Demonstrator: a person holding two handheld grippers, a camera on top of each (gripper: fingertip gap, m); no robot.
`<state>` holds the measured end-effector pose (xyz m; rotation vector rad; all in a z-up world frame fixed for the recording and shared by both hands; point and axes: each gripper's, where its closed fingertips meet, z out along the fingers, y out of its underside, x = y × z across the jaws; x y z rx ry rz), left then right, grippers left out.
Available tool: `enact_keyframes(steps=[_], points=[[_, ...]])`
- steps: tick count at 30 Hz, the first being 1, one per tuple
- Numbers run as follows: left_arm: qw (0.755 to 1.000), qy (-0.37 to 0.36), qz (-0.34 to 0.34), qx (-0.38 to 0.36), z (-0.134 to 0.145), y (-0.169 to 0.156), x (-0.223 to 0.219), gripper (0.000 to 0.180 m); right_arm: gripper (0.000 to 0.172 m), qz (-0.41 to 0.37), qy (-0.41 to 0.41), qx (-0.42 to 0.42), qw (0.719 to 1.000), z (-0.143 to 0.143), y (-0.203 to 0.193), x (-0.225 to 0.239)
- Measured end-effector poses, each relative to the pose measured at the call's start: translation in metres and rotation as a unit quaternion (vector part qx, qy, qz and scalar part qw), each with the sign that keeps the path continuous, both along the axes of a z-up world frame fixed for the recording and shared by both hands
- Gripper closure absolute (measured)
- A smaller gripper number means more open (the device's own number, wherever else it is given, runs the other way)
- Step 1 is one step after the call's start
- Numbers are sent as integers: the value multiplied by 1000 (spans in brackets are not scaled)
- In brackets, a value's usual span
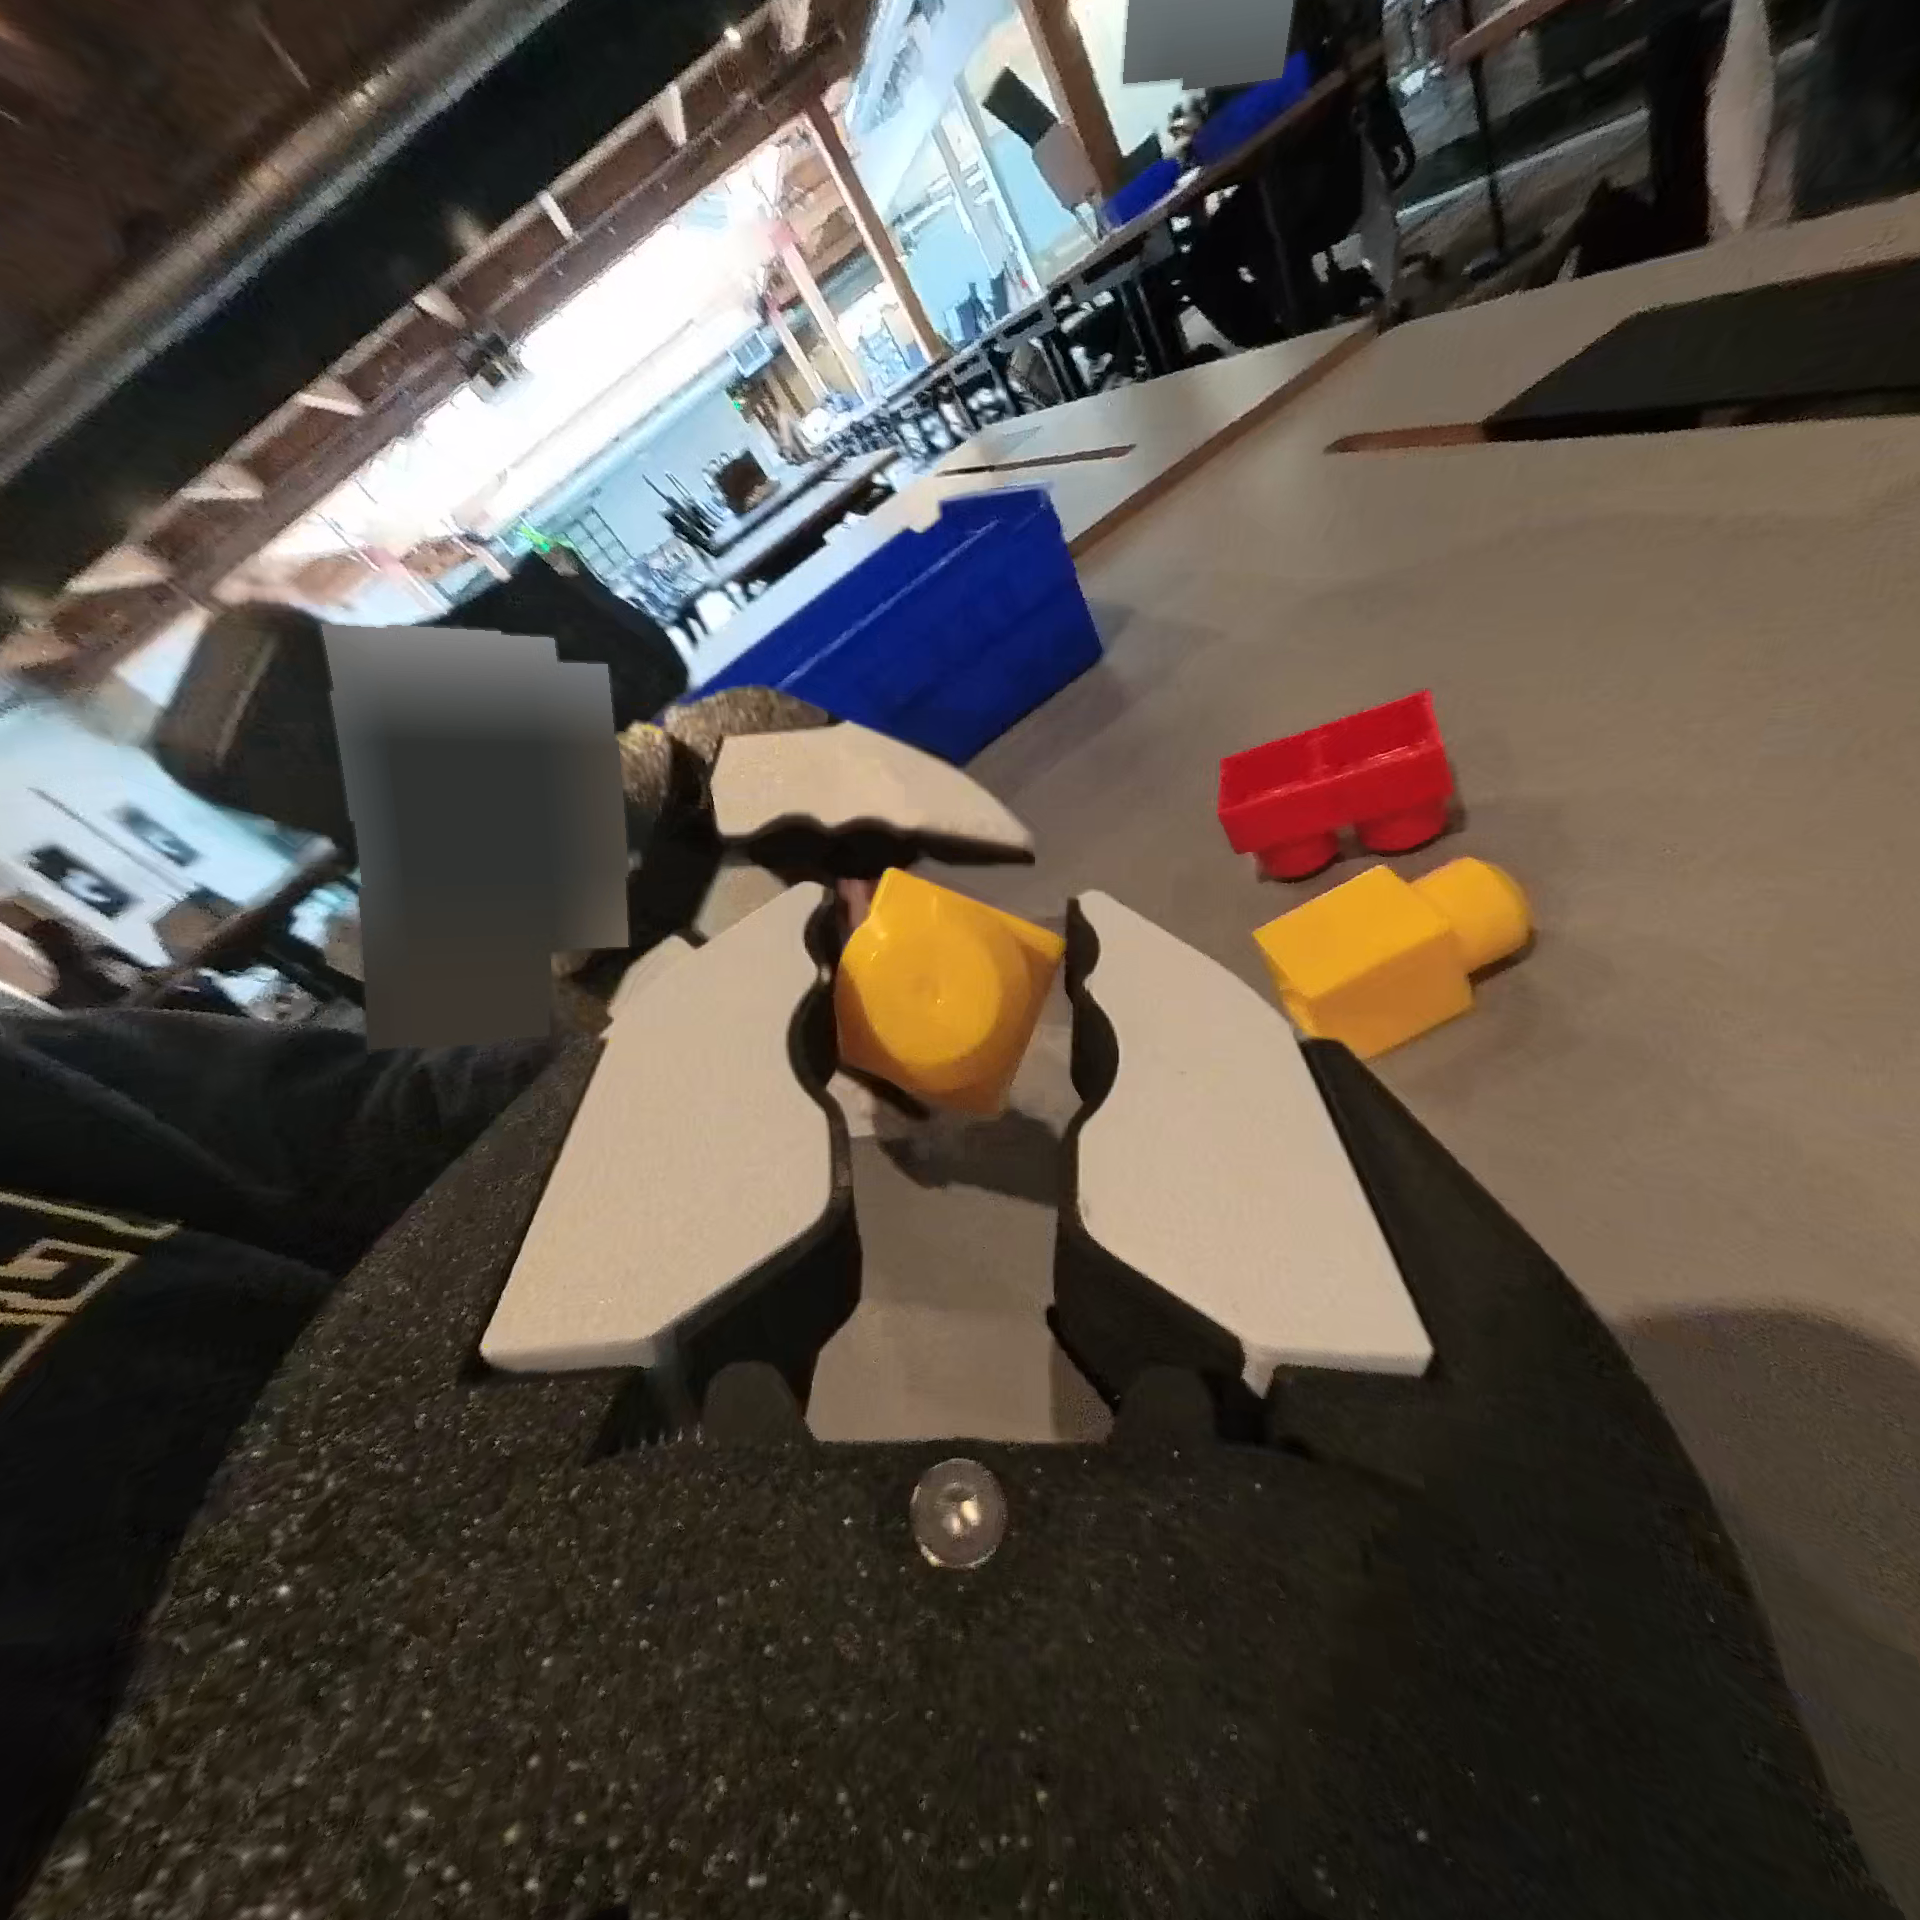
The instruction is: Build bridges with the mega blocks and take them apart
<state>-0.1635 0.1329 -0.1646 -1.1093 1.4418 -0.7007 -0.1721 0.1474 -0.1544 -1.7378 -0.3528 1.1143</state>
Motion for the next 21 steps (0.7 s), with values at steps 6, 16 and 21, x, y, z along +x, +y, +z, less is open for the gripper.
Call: enact_keyframes(steps=[6, 16, 21], points=[[978, 96, 97, -157, -28, 47, -6, 119, 131, -40, -269, 5, 962, -40, 8, 54], [910, 305, 251, -124, -91, 91, -2, 133, 130, 52, -438, -13, 897, -90, 2, 47], [902, 315, 259, -144, -92, 94, -4, 136, 112, 51, -438, -2, 897, -90, 2, 45]])
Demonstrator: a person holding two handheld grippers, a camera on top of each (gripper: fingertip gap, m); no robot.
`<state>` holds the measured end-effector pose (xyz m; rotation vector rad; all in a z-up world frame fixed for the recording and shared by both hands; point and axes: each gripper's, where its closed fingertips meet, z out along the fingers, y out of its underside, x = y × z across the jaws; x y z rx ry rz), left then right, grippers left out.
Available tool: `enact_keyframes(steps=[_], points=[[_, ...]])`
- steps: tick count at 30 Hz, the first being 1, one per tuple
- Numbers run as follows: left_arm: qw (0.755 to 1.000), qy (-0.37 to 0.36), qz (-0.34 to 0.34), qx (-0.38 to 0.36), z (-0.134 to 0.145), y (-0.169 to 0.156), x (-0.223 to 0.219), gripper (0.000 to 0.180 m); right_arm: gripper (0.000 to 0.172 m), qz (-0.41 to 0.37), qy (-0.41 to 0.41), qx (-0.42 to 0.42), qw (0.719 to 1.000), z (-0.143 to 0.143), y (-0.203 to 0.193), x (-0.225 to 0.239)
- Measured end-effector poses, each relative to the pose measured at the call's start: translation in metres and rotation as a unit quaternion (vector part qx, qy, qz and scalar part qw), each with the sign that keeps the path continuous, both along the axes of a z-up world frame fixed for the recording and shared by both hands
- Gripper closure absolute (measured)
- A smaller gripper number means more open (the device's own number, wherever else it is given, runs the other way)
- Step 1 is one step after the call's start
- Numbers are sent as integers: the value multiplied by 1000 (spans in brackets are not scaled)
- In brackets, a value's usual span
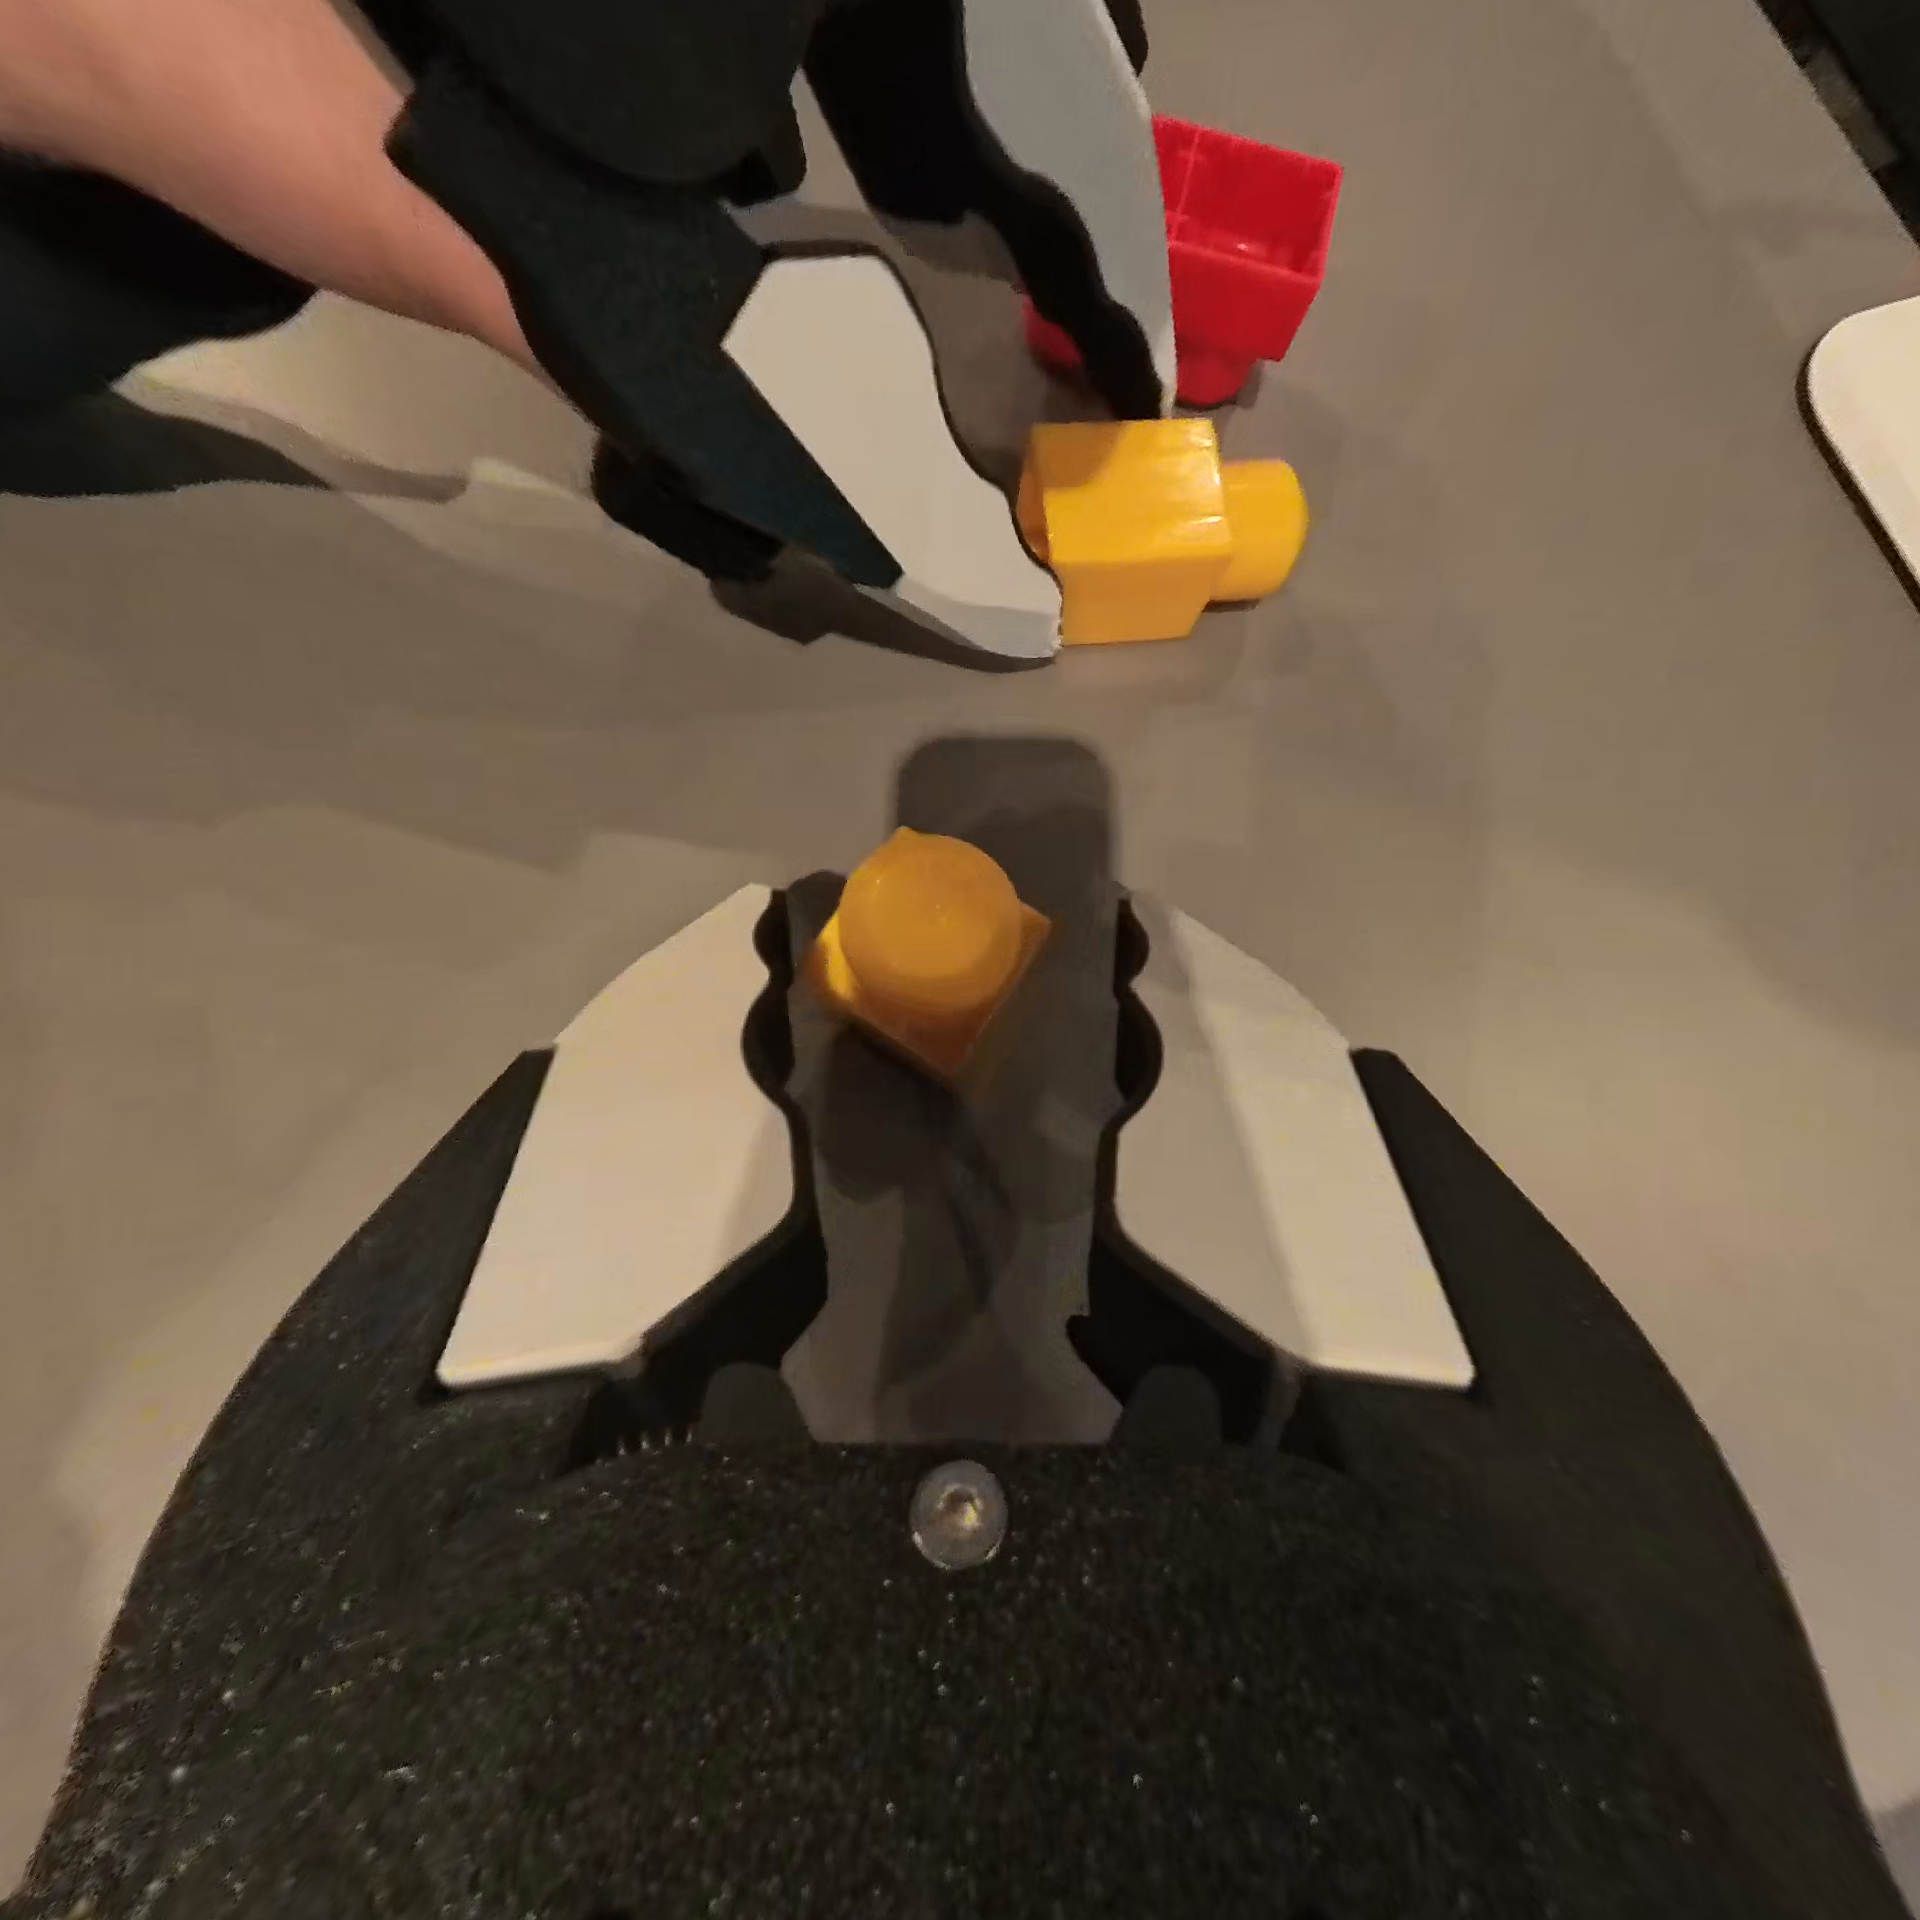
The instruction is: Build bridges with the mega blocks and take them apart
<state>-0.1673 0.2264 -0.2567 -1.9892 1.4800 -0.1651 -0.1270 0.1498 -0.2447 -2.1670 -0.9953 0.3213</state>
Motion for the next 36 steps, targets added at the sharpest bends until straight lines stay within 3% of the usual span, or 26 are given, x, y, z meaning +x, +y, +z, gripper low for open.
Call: enact_keyframes(steps=[3, 6, 10, 17, 19, 23, 27, 31, 36], points=[[999, -39, -21, -23, 3, -3, 0, 137, 111, -7, 40, 21, 999, 15, -1, 3], [984, -163, -61, -37, 26, -11, 4, 138, 115, -23, 139, 33, 990, 41, 2, 4], [946, -297, -123, 45, 75, -21, -3, 138, 117, -34, 286, 5, 957, 73, 9, -10], [891, -297, -244, 241, 104, -68, -1, 138, 116, -30, 376, -66, 924, 90, 16, -38], [883, -294, -251, 265, 106, -73, 0, 138, 132, -4, 397, -82, 914, 96, 10, -45], [883, -304, -263, 242, 102, -78, -2, 137, 134, 9, 363, -62, 930, 92, 8, -45], [893, -311, -276, 173, 97, -83, -8, 113, 134, 87, 279, 19, 956, 93, -3, -47], [879, -349, -318, 72, 104, -99, -14, 123, 134, 202, 177, 94, 959, 89, -27, -59], [873, -310, -375, -16, 89, -119, -15, 139, 134, 250, 119, 101, 956, 80, -38, -67]])
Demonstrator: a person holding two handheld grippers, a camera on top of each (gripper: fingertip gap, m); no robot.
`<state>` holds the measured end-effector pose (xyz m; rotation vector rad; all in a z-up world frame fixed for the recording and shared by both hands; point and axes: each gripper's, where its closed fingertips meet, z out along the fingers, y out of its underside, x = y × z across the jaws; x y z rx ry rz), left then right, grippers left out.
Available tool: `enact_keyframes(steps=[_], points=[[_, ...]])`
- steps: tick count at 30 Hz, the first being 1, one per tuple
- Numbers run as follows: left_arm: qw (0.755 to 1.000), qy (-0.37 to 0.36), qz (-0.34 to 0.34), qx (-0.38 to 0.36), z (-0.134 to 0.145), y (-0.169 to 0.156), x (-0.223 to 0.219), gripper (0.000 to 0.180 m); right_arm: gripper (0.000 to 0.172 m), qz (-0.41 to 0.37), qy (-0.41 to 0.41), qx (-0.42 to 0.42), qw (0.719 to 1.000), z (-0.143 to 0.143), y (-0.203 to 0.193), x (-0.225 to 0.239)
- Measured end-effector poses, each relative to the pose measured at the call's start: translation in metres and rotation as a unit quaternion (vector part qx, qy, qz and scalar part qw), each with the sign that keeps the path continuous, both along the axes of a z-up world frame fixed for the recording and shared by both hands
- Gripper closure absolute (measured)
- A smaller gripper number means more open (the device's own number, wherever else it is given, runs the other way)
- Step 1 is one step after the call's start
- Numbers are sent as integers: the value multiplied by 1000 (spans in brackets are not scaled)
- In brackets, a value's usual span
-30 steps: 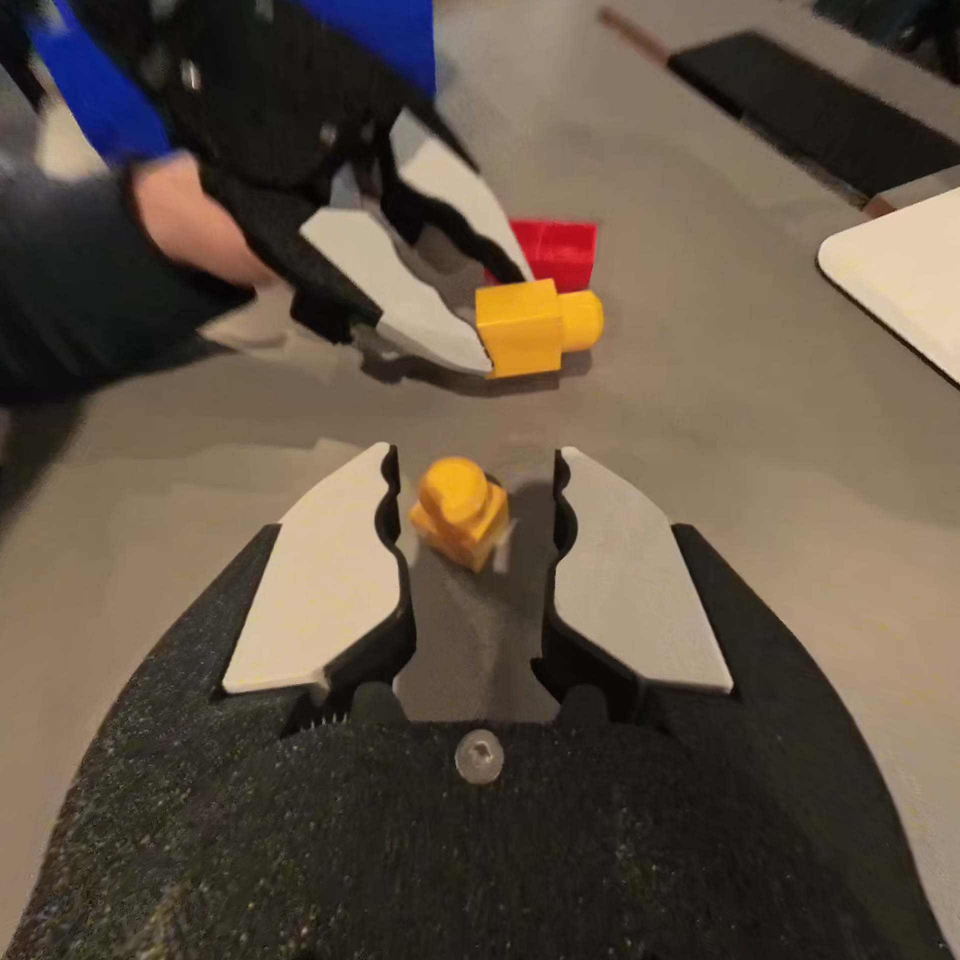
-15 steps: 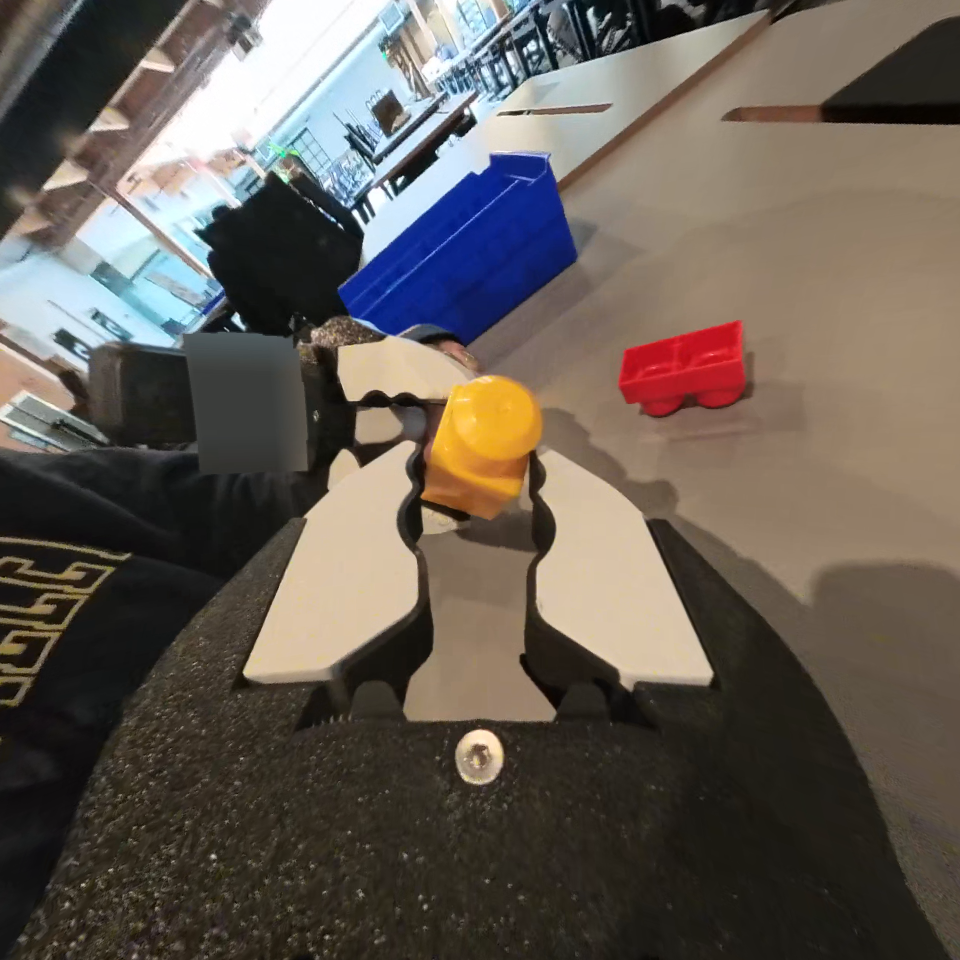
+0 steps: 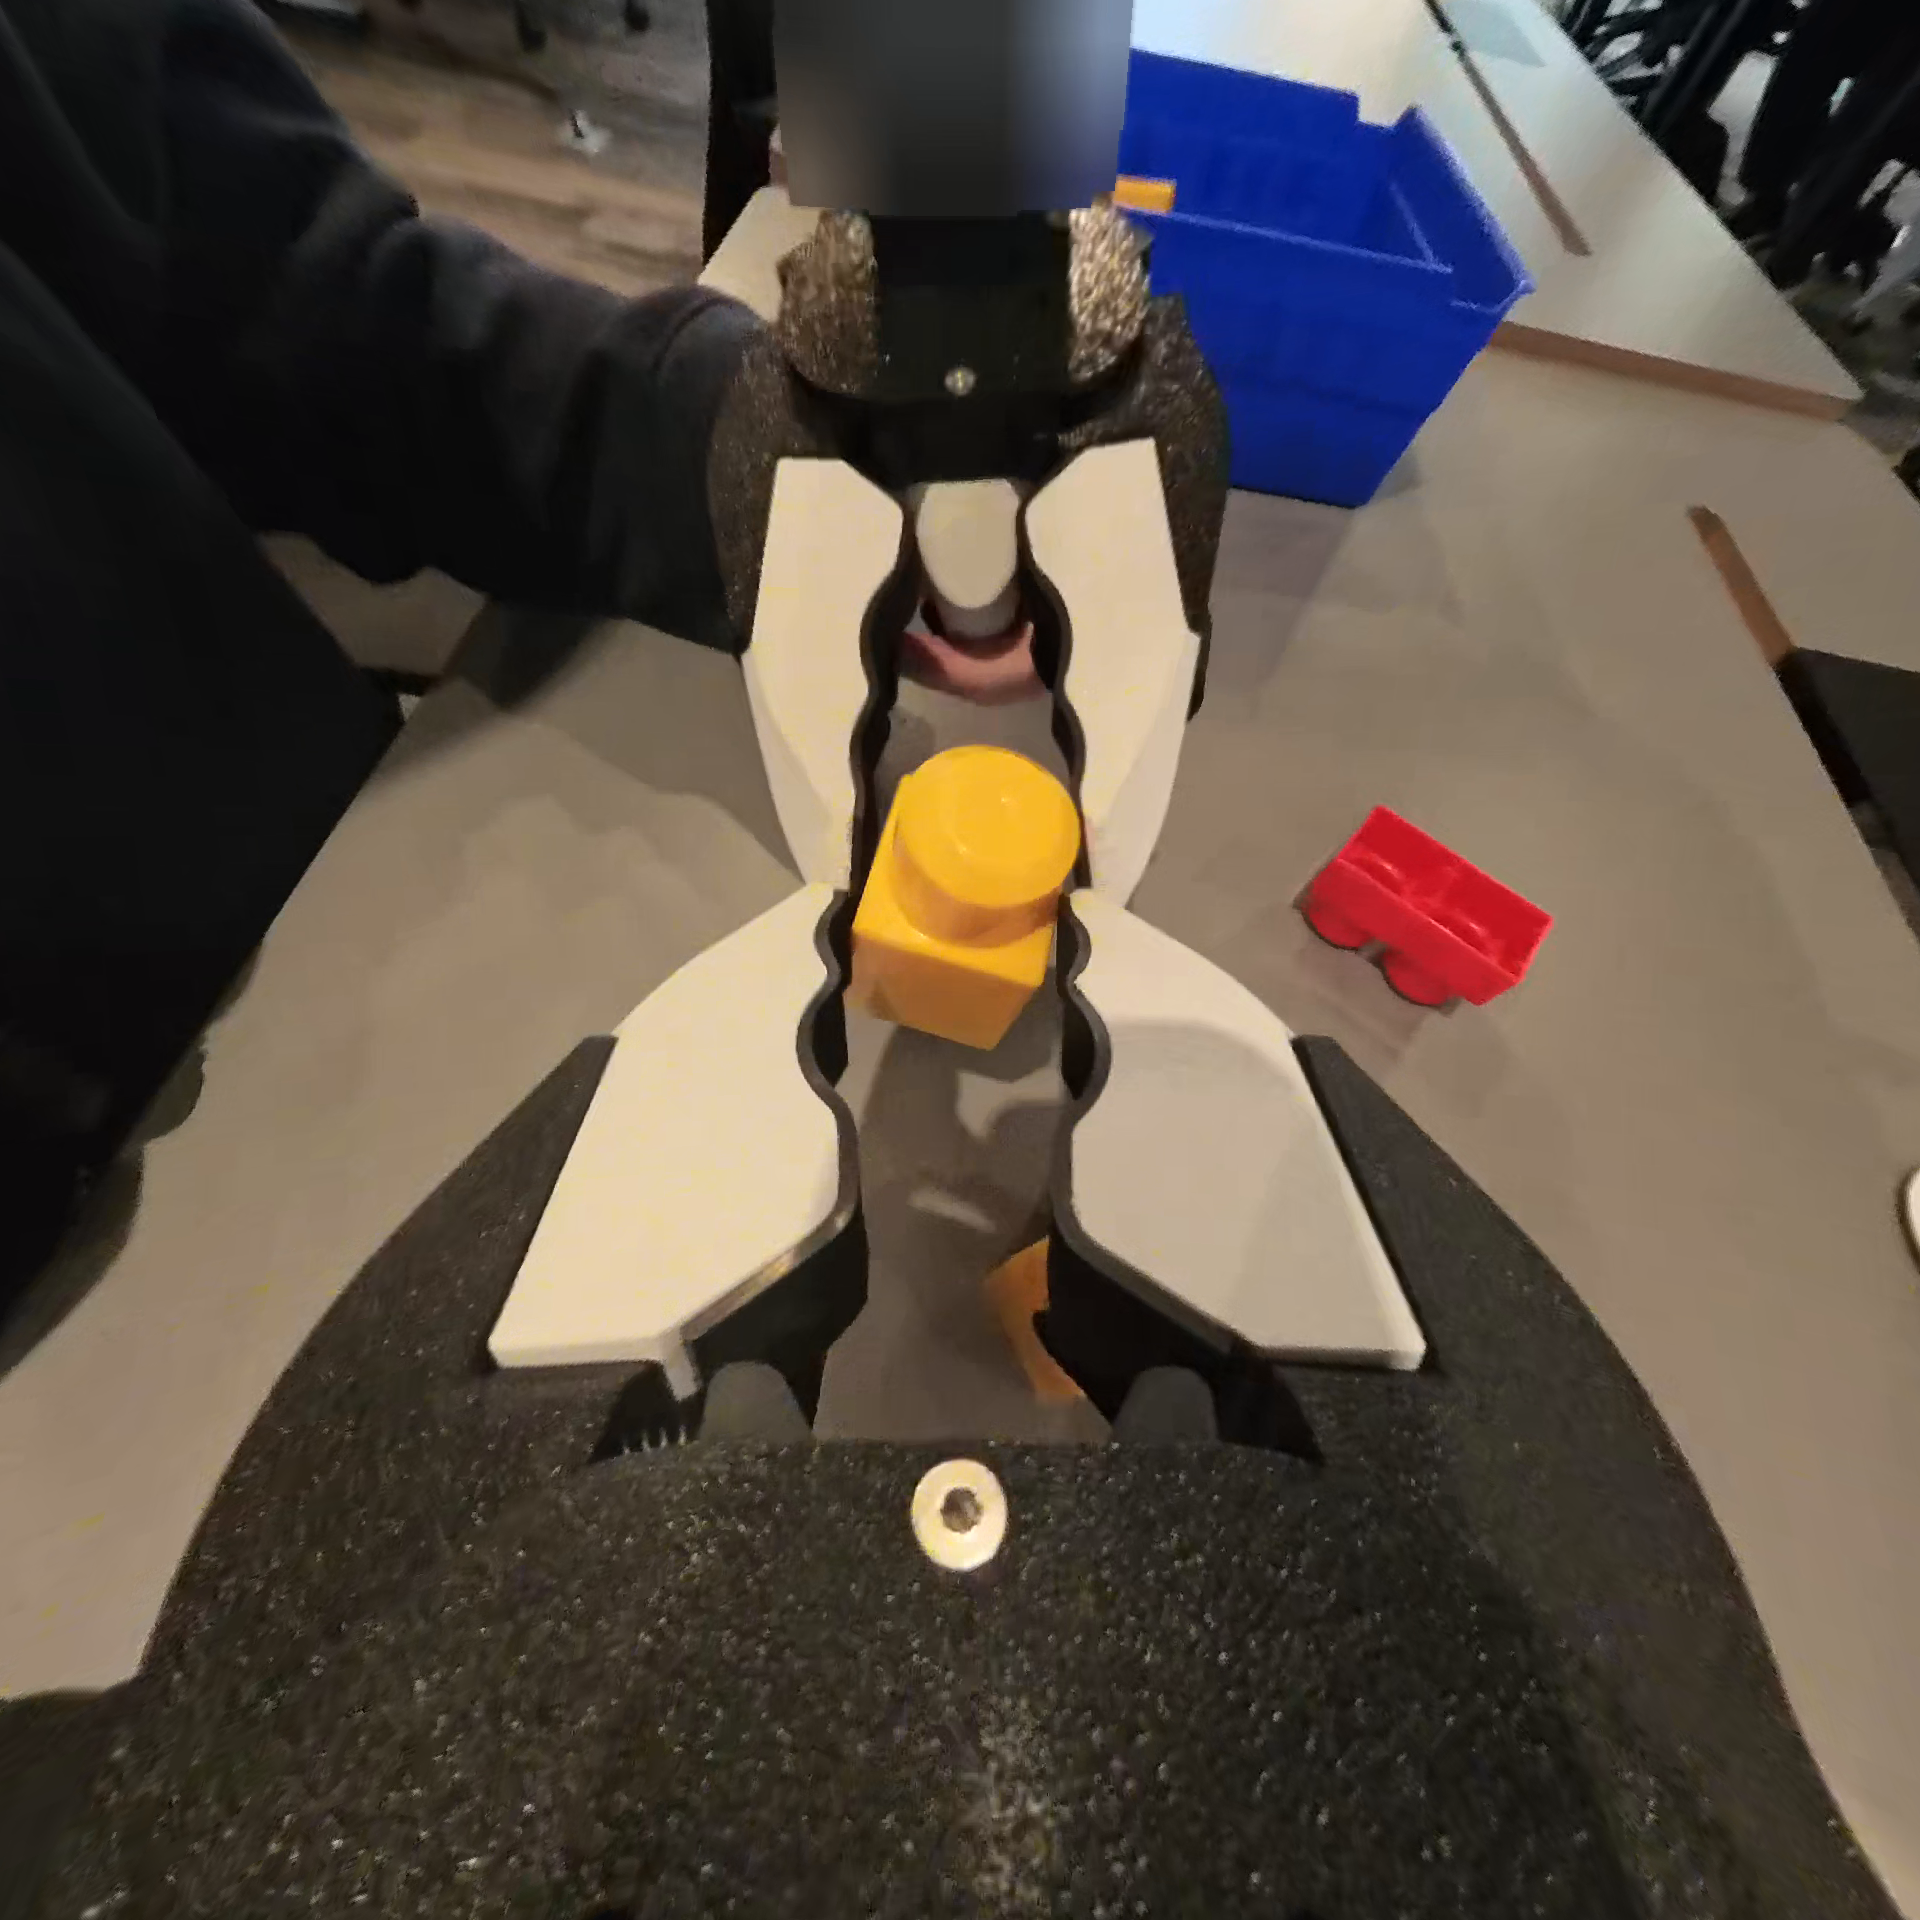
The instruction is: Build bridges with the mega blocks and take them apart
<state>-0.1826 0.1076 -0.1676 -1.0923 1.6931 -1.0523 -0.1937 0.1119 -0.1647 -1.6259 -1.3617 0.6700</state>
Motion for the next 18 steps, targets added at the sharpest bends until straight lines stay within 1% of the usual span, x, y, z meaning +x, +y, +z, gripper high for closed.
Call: enact_keyframes(steps=[4, 6, 7, 10, 12, 15, 18], points=[[1000, 4, -2, -6, -4, 3, 0, 143, 134, -9, 2, 9, 1000, -2, 2, 1], [1000, 8, 11, -10, -9, 10, -1, 143, 123, -31, 19, -30, 999, 0, 0, 10], [1000, 14, 16, -14, -14, 14, -3, 144, 120, -43, 32, -50, 997, 1, 0, 17], [998, 40, 30, -27, -28, 23, -10, 144, 112, -105, 25, -43, 993, -11, 9, 49], [997, 62, 34, -26, -37, 27, -12, 144, 109, -125, 10, -52, 991, -21, 11, 62], [995, 91, 32, -31, -47, 28, -10, 144, 116, -139, -47, -64, 987, -43, 15, 71], [992, 112, 37, -34, -55, 30, -4, 144, 123, -147, -76, -119, 979, -61, 12, 73]])
